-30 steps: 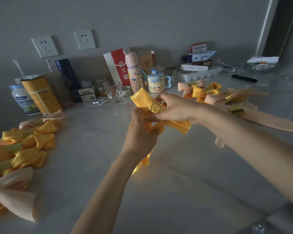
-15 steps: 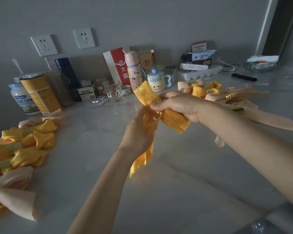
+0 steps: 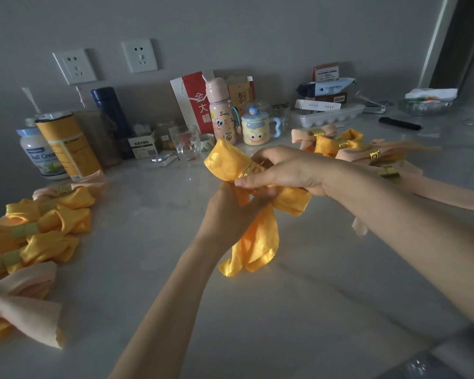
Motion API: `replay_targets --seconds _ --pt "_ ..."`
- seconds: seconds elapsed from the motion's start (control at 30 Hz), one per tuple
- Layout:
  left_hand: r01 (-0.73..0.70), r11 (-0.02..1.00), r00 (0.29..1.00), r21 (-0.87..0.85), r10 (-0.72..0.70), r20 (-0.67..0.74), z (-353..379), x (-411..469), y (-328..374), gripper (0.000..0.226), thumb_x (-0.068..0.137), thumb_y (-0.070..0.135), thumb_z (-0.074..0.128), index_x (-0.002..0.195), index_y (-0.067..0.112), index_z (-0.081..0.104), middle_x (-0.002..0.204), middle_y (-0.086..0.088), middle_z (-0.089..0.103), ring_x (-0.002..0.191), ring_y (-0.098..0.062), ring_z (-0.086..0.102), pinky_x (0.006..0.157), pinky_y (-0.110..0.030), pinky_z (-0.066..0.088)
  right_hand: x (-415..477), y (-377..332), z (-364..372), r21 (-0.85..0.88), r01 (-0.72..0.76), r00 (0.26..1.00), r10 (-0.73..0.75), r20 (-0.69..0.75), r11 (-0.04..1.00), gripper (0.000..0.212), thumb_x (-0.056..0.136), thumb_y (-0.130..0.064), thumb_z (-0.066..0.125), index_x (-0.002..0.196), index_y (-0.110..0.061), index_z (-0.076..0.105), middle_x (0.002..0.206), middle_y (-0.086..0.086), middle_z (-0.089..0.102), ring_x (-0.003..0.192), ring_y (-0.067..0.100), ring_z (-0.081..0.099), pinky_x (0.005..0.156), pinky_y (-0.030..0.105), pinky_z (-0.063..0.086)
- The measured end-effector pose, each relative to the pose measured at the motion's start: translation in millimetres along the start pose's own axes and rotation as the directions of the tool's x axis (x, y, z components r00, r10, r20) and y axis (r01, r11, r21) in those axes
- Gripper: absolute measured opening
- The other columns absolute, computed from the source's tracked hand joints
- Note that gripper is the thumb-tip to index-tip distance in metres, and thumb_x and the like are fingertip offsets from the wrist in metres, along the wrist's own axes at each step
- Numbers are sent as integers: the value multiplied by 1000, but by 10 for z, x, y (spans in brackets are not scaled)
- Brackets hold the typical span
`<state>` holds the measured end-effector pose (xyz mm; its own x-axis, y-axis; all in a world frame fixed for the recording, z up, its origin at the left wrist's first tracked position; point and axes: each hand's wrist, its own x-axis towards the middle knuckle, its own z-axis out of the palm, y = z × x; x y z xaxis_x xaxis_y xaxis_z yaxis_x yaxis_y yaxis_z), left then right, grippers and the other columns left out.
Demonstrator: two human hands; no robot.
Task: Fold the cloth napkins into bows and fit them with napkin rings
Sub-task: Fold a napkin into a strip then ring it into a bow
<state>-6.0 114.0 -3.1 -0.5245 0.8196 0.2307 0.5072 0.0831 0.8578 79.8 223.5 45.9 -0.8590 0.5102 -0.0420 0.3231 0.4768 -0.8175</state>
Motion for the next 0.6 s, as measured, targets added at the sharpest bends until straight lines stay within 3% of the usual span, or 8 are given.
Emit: replay_targets --seconds 0.07,0.13,0.27,0.43,0.53,0.6 --pt "-10 999 1000 -31 11 21 2 -16 33 11 86 38 62 88 29 56 80 8 63 72 -4 60 60 -14 47 -47 2 5 -21 23 1000 -23 -7 1000 53 71 -45 75 113 -16 60 107 5 69 95 16 65 94 30 47" --pt "-20 999 999 -26 21 41 2 -7 28 7 89 30 61 90 24 57 77 7 64 69 -6 62 63 -19 49 -76 13 27 -47 39 999 -40 -31 998 50 73 -48 71 114 -20 61 112 -2 66 99 11 59 91 25 42" --pt "-34 997 997 70 29 72 -23 -1 -5 7 89 15 60 86 19 56 68 12 58 54 3 55 46 -8 39 -73 33 56 -32 31 999 -32 -18 999 45 75 -48 70 110 -19 65 107 -3 67 106 13 59 99 32 45" --pt "-67 968 996 242 51 74 -83 -47 51 20 90 9 56 92 26 46 74 19 43 63 2 43 50 1 36 -101 0 -85 31 -43 995 40 89 999 48 75 -43 68 114 -15 64 106 2 69 98 18 65 90 36 51" --pt "-142 933 983 331 94 158 -161 -55 124 22 87 12 60 88 30 48 77 19 48 76 -6 51 54 -7 37 -122 9 -141 112 -56 982 34 187 992 42 71 -39 66 103 -12 67 94 6 71 80 17 67 80 34 54" --pt "-119 944 969 308 42 245 -237 -52 151 22 84 24 67 85 38 50 82 21 52 81 -4 54 59 -11 38 -126 2 -155 119 -53 978 28 207 992 45 67 -38 66 103 -12 67 100 9 70 88 23 67 82 36 53"
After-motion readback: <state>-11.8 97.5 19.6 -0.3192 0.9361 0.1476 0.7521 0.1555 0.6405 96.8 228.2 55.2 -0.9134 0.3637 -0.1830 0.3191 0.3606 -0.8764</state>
